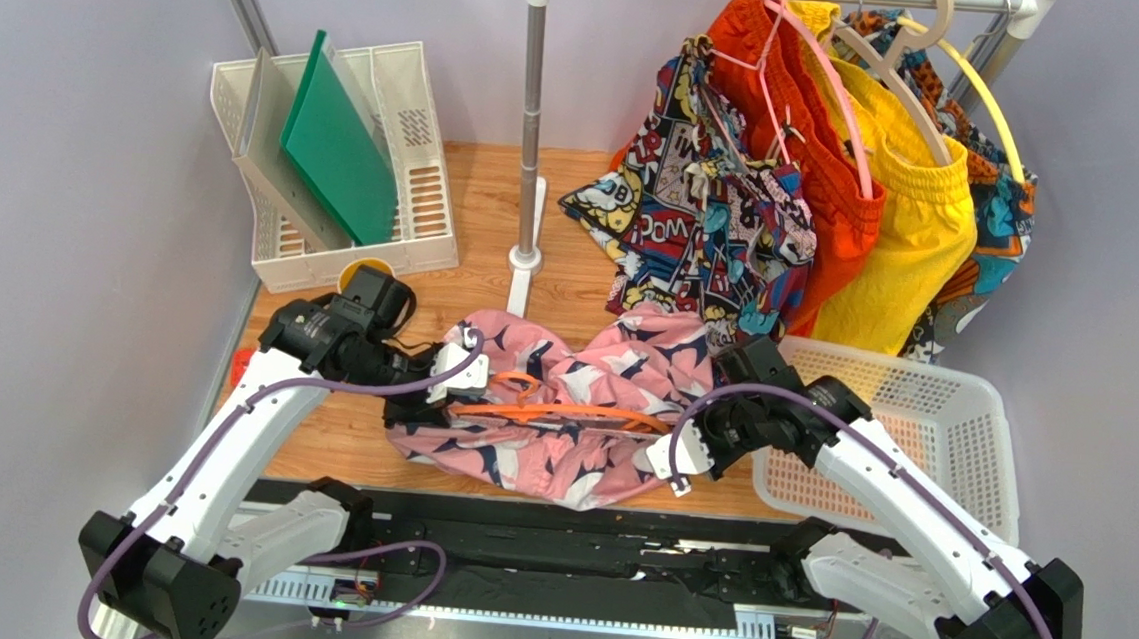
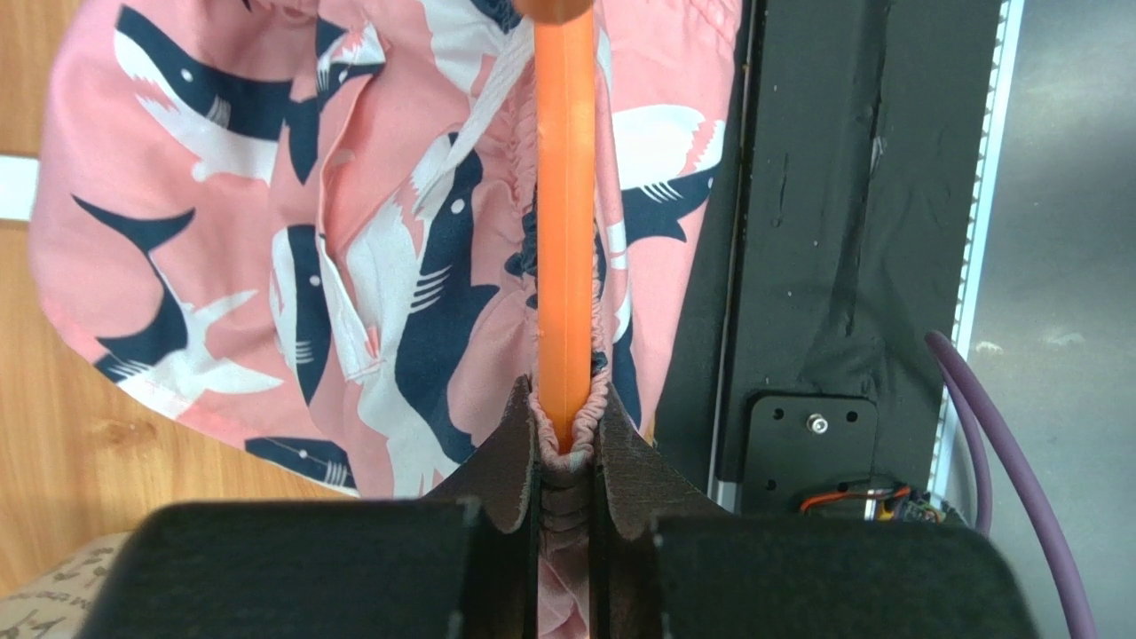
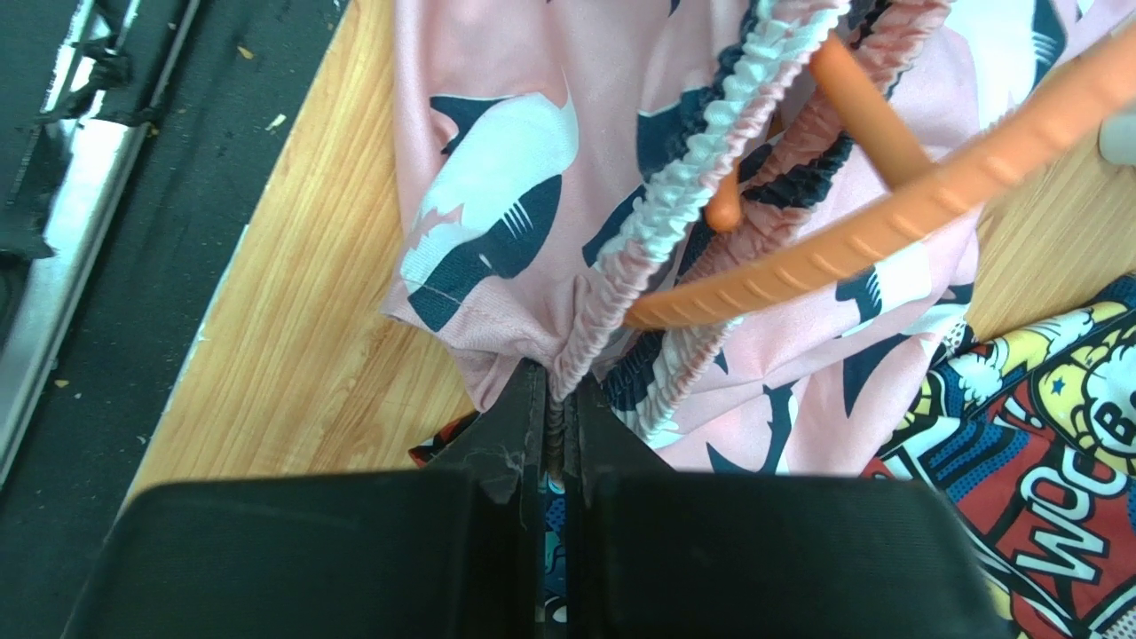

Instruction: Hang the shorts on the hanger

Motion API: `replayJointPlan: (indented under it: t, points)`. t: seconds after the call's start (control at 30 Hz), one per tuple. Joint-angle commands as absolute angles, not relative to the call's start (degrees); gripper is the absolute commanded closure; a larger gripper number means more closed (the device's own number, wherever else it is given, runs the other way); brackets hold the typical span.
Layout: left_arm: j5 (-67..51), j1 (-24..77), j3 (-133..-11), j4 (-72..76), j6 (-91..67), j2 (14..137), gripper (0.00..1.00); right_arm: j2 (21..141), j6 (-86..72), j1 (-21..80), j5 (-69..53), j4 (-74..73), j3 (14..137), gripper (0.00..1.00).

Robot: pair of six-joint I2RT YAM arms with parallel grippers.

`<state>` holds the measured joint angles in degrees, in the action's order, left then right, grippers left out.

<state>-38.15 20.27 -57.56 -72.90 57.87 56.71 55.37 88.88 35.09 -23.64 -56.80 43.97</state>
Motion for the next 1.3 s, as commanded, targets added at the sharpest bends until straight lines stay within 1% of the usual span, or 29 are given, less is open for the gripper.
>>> replayJointPlan:
  t: [0.0, 0.13, 0.2, 0.37, 0.4, 0.43, 0.47, 0.5, 0.53, 0.57, 0.6, 0.67, 0.8, 0.83, 0.9, 1.1, 1.17, 1.27]
  points:
    - [-30.2, 19.7, -57.0, -77.6, 56.2, 57.0, 1.0, 53.7, 90.5, 33.4, -21.3, -67.1, 47.7, 1.0]
    - [-31.3, 19.8, -58.1, -76.4, 53.4, 59.1, 1.0, 53.3, 91.8, 33.5, -25.5, -69.3, 51.0, 1.0]
    - [-33.7, 20.2, -59.0, -76.0, 51.9, 60.5, 1.0, 54.0, 92.0, 33.6, -26.6, -69.7, 53.0, 1.0]
    - [-34.2, 25.7, -61.1, -72.3, 46.4, 61.7, 1.0, 56.9, 88.3, 35.5, -30.8, -69.4, 60.8, 1.0]
    - [-34.6, 26.0, -61.9, -71.1, 45.8, 61.8, 1.0, 57.8, 87.6, 35.9, -31.5, -69.6, 62.1, 1.0]
    - [-35.7, 26.0, -62.3, -70.8, 45.2, 62.0, 1.0, 58.4, 87.2, 36.6, -31.7, -70.0, 63.2, 0.96]
    - [-36.1, 26.0, -62.7, -70.4, 44.4, 62.0, 1.0, 58.5, 86.8, 36.9, -32.0, -70.2, 64.3, 0.84]
    - [-36.4, 26.0, -63.4, -70.1, 44.2, 62.1, 1.0, 58.4, 86.6, 37.0, -32.3, -70.6, 65.6, 0.74]
    - [-37.3, 26.0, -63.7, -69.8, 43.7, 61.6, 1.0, 58.2, 86.5, 37.0, -32.2, -71.2, 66.0, 0.51]
    - [-37.6, 26.0, -63.9, -69.4, 43.5, 61.1, 1.0, 57.9, 86.2, 37.1, -32.0, -71.2, 66.1, 0.4]
    - [-38.2, 26.0, -64.1, -69.1, 43.4, 60.6, 1.0, 56.4, 85.4, 37.0, -31.5, -70.9, 65.9, 0.32]
    - [-38.9, 26.0, -64.2, -68.0, 41.9, 58.8, 1.0, 54.8, 83.4, 37.1, -31.4, -69.8, 65.7, 0.2]
    - [-40.0, 26.0, -65.0, -66.6, 41.5, 57.0, 1.0, 53.3, 73.1, 37.0, -32.0, -65.0, 67.6, 0.17]
    - [-40.4, 26.1, -65.2, -66.6, 41.7, 56.8, 1.0, 53.9, 67.7, 37.0, -32.1, -63.1, 69.4, 0.17]
    - [-40.7, 26.1, -66.6, -66.8, 41.9, 56.9, 1.0, 57.1, 63.0, 37.1, -33.2, -62.3, 71.7, 0.18]
    - [-41.2, 26.5, -71.5, -68.0, 43.0, 57.7, 1.0, 69.7, 44.2, 37.1, -42.3, -61.8, 85.1, 0.27]
    - [-41.1, 26.8, -72.9, -68.6, 43.3, 58.2, 1.0, 72.6, 38.3, 37.5, -43.6, -60.5, 89.3, 0.29]
    - [-40.3, 27.3, -75.2, -68.6, 43.1, 58.6, 1.0, 76.8, 34.8, 39.5, -44.3, -59.7, 93.0, 0.34]
